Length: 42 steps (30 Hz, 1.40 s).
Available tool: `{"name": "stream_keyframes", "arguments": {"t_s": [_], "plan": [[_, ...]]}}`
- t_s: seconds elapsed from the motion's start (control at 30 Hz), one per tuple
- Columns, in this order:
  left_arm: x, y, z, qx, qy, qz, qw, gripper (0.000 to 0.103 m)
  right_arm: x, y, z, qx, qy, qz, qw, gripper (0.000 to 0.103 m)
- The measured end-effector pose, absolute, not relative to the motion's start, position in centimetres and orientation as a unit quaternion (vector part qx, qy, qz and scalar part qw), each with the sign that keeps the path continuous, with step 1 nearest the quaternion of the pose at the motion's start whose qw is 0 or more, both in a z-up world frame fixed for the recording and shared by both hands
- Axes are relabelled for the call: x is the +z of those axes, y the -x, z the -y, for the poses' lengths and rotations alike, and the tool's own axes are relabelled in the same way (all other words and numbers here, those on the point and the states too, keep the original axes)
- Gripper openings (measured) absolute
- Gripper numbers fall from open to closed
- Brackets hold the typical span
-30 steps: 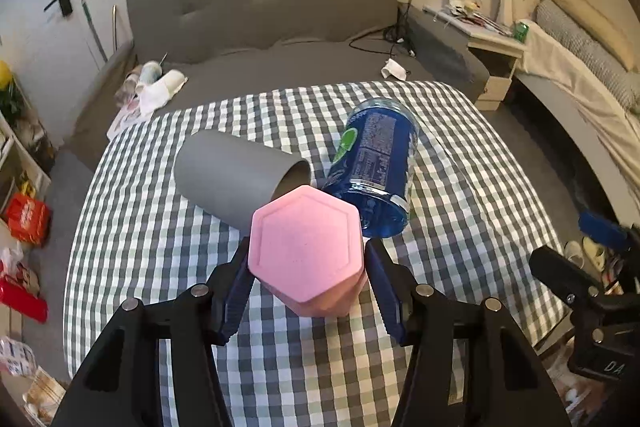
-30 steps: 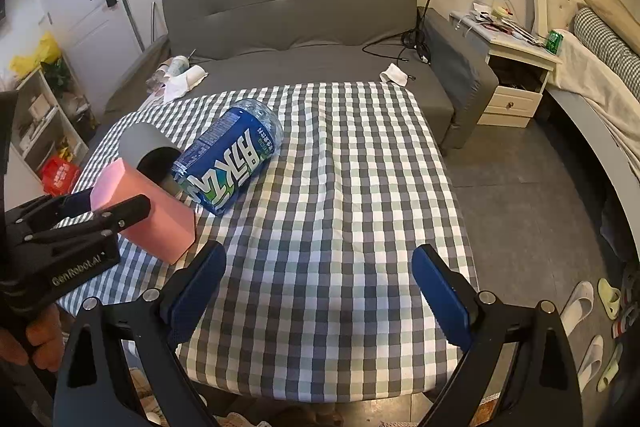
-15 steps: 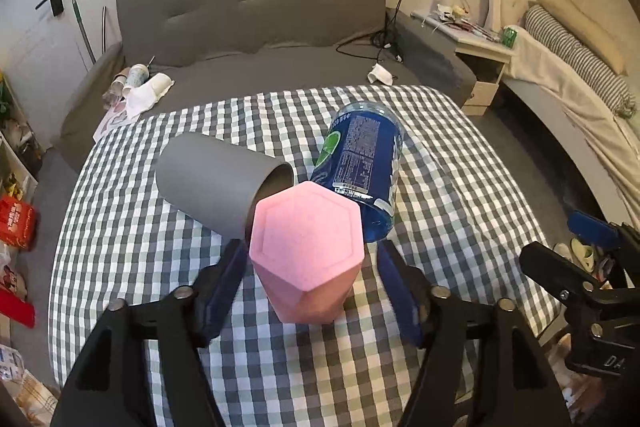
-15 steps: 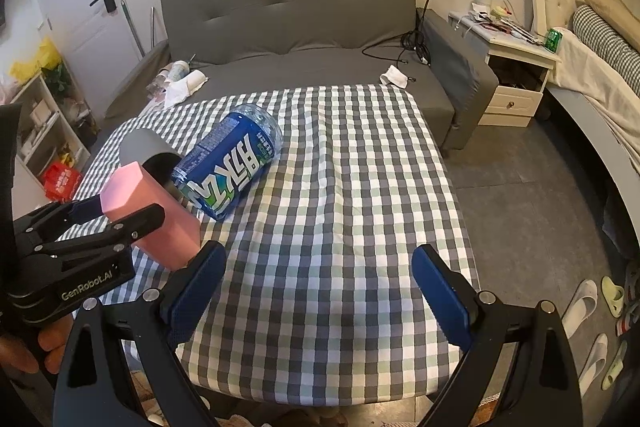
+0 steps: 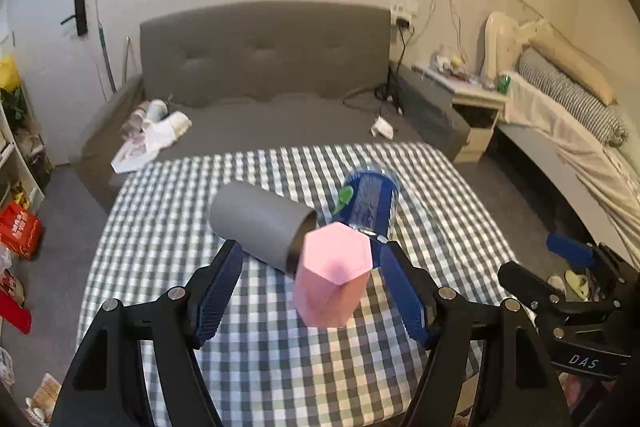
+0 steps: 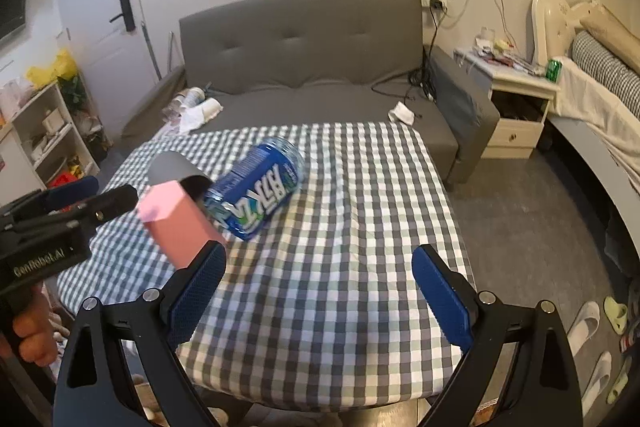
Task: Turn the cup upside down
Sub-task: 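Rotate the pink cup opening-down with the left gripper and lower it onto the table, then open the left gripper and withdraw it from the pink cup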
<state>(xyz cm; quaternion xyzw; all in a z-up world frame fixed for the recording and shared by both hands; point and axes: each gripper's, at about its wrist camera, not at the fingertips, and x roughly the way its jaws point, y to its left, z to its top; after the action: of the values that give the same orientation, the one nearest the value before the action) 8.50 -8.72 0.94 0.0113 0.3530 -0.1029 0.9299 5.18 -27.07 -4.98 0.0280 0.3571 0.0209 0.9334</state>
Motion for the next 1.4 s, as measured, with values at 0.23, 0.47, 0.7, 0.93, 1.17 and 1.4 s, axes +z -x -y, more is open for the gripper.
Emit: {"name": "stream_keyframes", "arguments": {"t_s": [0.23, 0.47, 0.7, 0.93, 1.17, 1.4], "plan": [[2.1, -4.7, 6.2, -0.088, -0.012, -0.304, 0.949, 0.078, -3.6, -2.2, 24.4, 0.038, -0.001, -0.319, 0.947, 0.095], [1.0, -1.2, 3.4, -0.061, 0.0, -0.269, 0.961, 0.098, -3.5, 0.0, 22.8, 0.05, 0.004, -0.306, 0.951, 0.095], [-0.1, 0.5, 2.6, -0.042, -0.014, -0.257, 0.965, 0.103, -4.0, 0.8, 21.7, 0.056, 0.02, -0.302, 0.951, 0.097], [-0.4, 0.8, 2.1, -0.039, -0.003, -0.26, 0.965, 0.103, -4.2, 1.0, 21.5, 0.054, 0.019, -0.299, 0.953, 0.102], [-0.7, 0.8, 2.2, -0.04, -0.006, -0.265, 0.963, 0.103, -4.3, 1.0, 21.6, 0.052, 0.017, -0.303, 0.951, 0.103], [-0.8, 0.6, 2.2, -0.041, -0.003, -0.264, 0.964, 0.103, -4.3, 1.0, 21.7, 0.051, 0.017, -0.303, 0.951, 0.103]]}}
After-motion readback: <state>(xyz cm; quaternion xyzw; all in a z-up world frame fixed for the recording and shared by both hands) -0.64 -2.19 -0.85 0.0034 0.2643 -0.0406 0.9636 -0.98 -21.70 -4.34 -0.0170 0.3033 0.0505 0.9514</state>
